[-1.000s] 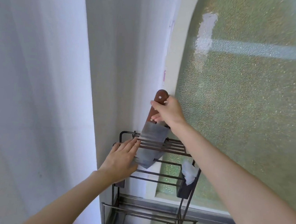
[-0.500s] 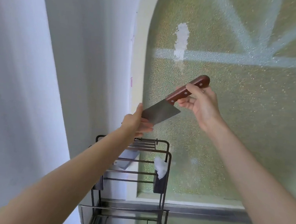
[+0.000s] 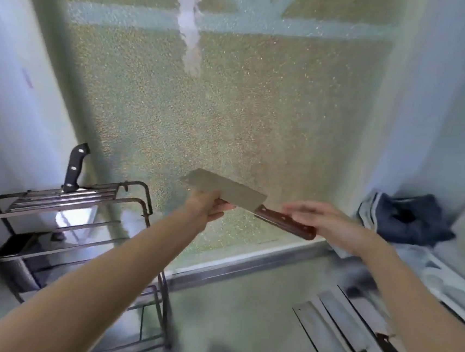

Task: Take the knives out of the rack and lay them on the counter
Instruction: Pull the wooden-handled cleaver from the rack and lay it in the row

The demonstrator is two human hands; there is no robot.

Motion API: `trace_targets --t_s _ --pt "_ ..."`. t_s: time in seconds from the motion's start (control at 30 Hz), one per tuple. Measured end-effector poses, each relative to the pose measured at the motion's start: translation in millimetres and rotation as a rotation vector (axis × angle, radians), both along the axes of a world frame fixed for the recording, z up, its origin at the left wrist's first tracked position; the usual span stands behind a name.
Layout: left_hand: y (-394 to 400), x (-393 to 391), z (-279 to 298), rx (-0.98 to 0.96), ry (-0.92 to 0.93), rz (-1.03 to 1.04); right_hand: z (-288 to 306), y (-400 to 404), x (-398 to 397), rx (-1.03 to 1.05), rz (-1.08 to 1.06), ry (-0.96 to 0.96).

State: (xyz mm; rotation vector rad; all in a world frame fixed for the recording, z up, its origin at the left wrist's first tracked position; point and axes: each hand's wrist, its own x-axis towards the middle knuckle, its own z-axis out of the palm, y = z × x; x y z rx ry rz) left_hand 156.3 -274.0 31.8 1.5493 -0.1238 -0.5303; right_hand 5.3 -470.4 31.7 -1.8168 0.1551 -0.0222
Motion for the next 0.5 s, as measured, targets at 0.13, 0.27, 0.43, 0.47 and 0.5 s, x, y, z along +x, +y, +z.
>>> trace_targets --t_s 0.13,0.27,0.43,0.47,0.5 --pt "-51.3 -28.7 -72.7 0.133 0.008 -0.139 -79.5 2.4 -26.4 -0.250 -0.116 0.182" --pt "-83.4 -66.6 -142.1 0.219 0.088 -0.257 -165.3 11.7 -56.6 -0.223 -0.425 0.251" --pt "-93.8 -98.6 -216.9 0.287 0.172 -0.387 -240.6 23.7 -101.7 -0.089 -0.575 0.394" --pt "-93.0 -105.0 -228.0 0.309 0.177 -0.399 -252.0 27.7 -109.7 -0.070 -0.591 0.427" --pt "-90.6 -109.4 -241.6 0.339 0.171 -0.401 -262.1 32.3 -116.7 -0.059 -0.606 0.454"
